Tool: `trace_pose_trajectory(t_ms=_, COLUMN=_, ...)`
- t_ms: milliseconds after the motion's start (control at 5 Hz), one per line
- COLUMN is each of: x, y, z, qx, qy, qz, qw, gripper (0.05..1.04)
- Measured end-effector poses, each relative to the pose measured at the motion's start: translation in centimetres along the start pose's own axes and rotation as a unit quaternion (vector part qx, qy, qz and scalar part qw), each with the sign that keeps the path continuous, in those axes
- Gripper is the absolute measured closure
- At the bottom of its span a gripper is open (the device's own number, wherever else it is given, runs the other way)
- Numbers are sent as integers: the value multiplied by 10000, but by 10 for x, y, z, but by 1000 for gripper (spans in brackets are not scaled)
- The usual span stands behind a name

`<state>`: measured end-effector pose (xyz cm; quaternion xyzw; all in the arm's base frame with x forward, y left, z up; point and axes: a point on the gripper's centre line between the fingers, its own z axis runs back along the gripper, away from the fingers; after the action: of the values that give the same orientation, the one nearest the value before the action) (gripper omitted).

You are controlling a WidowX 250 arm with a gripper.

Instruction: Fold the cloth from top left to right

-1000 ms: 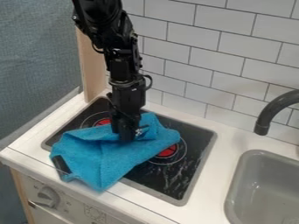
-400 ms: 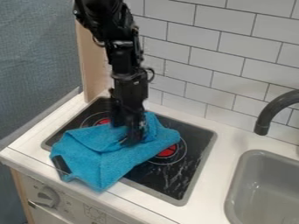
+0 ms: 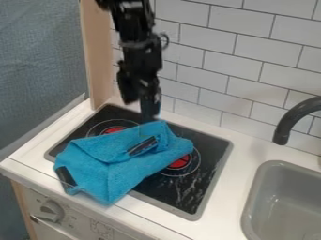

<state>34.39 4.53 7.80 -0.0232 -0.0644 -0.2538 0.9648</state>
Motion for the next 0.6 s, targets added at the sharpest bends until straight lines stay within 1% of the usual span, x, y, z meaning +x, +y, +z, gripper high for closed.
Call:
trace_pose_trajectory(t_ms=200, x=2, y=1, z=4, qx=43, qy=-53, qz=1, qw=10000, gripper=84)
trace_pose_trajectory(t_ms=600, x=1, y=1, z=3, qx=34, qy=-41, qz=3, qw=10000, gripper=84)
